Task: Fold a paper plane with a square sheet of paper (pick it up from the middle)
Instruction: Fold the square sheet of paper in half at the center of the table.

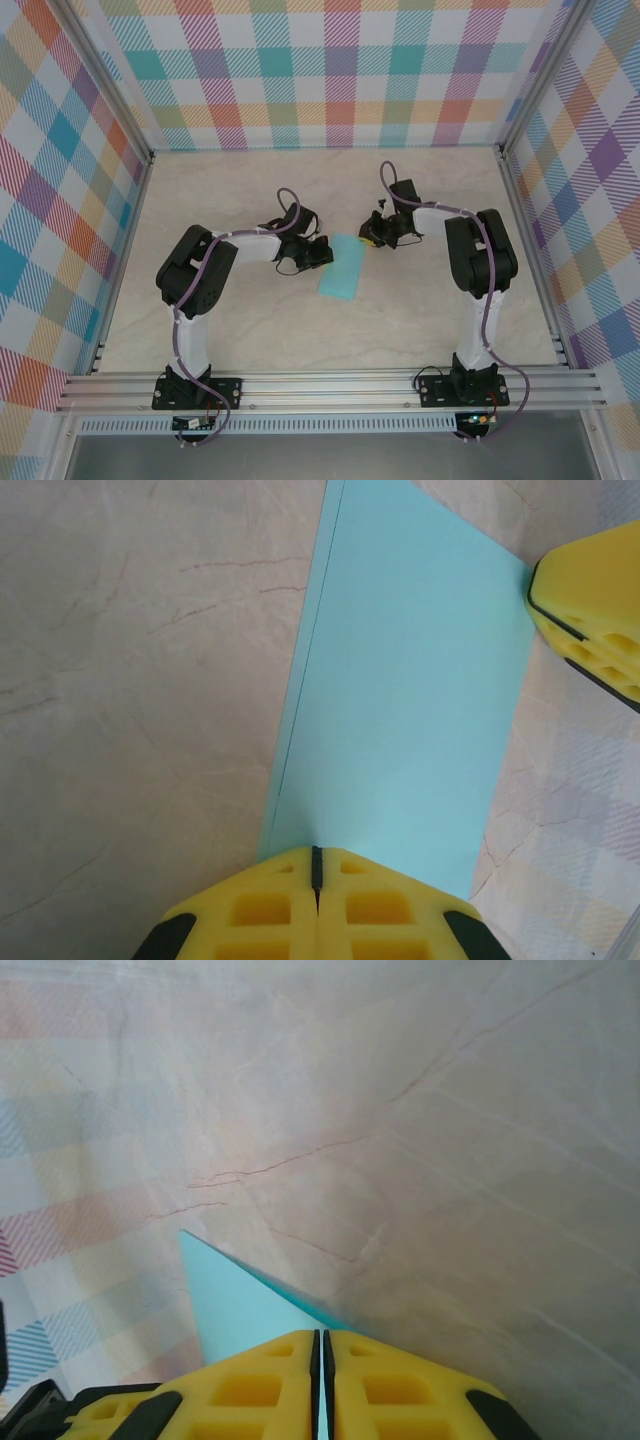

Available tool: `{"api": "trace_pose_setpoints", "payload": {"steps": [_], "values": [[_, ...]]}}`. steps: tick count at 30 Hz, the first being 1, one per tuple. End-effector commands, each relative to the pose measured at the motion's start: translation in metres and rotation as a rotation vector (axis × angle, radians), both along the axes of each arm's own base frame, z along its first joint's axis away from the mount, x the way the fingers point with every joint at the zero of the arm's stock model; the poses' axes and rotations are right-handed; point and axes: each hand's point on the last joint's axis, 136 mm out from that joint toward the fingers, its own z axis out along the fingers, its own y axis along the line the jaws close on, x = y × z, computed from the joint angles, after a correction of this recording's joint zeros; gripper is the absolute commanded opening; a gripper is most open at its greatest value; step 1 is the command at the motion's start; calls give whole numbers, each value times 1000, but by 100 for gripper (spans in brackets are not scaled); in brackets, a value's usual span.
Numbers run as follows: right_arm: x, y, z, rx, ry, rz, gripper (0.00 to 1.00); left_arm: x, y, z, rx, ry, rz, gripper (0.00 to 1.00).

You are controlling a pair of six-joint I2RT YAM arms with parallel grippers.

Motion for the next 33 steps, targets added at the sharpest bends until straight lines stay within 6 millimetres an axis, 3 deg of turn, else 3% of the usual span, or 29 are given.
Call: {"api": "trace_pose_setpoints", "payload": {"steps": [1, 14, 16, 24, 33], "values": [[10, 9, 30, 80, -56, 33, 12, -36, 29, -51, 191, 138, 2, 0], [4, -10, -23, 5, 64, -32, 12, -36, 29, -51, 193, 138, -3, 0], [4, -10, -21, 20, 72, -42, 12, -36, 29, -52, 193, 140, -2, 0], [19, -4, 18, 99, 0, -36, 14, -35, 28, -50, 191, 138, -2, 0], [12, -11, -17, 45, 75, -57, 13, -35, 28, -51, 191, 139, -2, 0]]}}
